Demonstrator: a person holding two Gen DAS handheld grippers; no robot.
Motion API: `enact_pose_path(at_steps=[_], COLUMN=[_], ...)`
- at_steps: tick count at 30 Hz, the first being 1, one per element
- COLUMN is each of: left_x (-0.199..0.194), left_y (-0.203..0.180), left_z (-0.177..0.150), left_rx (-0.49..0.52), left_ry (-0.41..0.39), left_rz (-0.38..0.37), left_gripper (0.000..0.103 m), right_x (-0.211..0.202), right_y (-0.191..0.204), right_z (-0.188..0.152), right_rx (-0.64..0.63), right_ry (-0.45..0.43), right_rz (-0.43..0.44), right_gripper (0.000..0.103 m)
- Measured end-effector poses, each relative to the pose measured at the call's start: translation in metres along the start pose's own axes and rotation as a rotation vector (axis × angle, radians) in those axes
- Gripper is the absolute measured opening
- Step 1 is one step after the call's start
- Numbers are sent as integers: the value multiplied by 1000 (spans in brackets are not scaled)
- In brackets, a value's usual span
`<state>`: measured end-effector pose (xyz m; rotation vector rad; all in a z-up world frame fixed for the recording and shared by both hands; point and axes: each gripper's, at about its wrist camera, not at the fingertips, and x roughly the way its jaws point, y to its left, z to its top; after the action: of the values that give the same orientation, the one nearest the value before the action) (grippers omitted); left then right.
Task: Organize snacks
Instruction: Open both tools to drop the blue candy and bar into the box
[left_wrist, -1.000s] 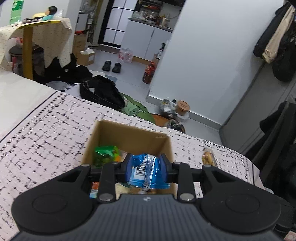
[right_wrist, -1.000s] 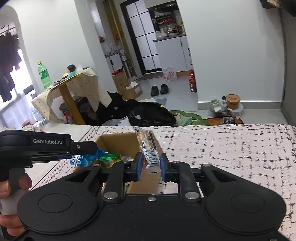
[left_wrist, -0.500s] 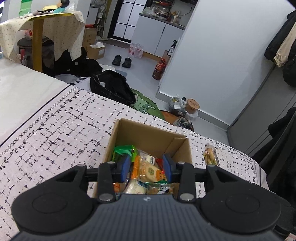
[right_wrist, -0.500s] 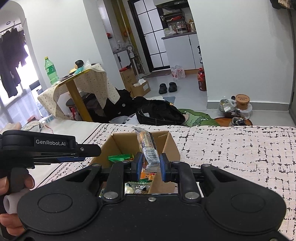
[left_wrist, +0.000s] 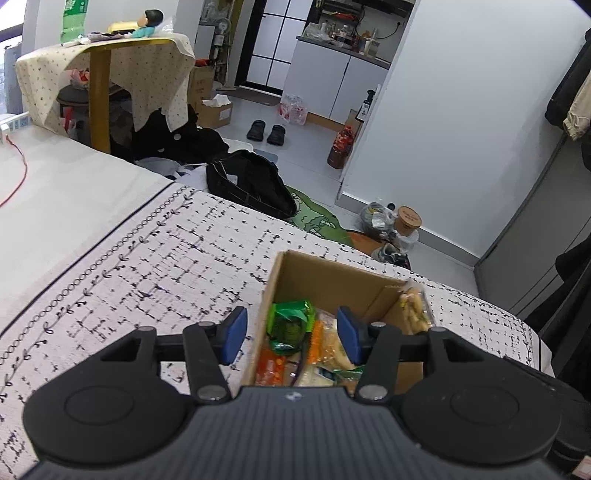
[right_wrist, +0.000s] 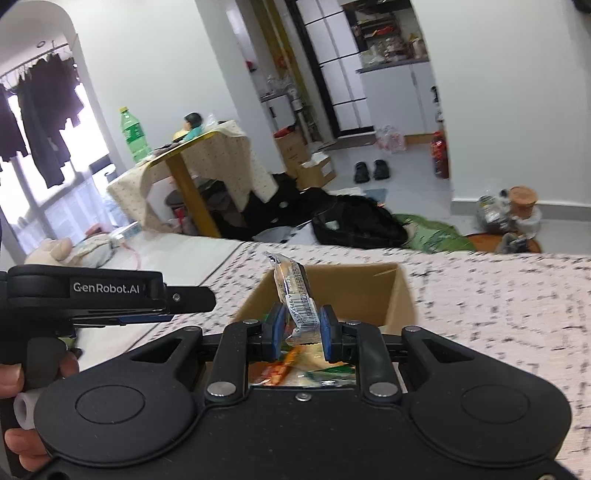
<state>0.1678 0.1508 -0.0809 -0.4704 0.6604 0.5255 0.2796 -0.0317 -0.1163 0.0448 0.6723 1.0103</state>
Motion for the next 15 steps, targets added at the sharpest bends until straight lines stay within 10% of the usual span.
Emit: enact_pose_path(at_steps=[3, 15], left_x=[-4, -25], left_y=[4, 8], left_z=[2, -2], left_rx=[-1, -17], left_ry=[5, 28], left_rz=[15, 17], left_gripper=[61, 75], right_x=[2, -42], right_y=[3, -13], right_z=[-1, -2], right_rx=[22, 80], right_ry=[-1, -18], right_rz=[7, -66], right_gripper=[48, 48])
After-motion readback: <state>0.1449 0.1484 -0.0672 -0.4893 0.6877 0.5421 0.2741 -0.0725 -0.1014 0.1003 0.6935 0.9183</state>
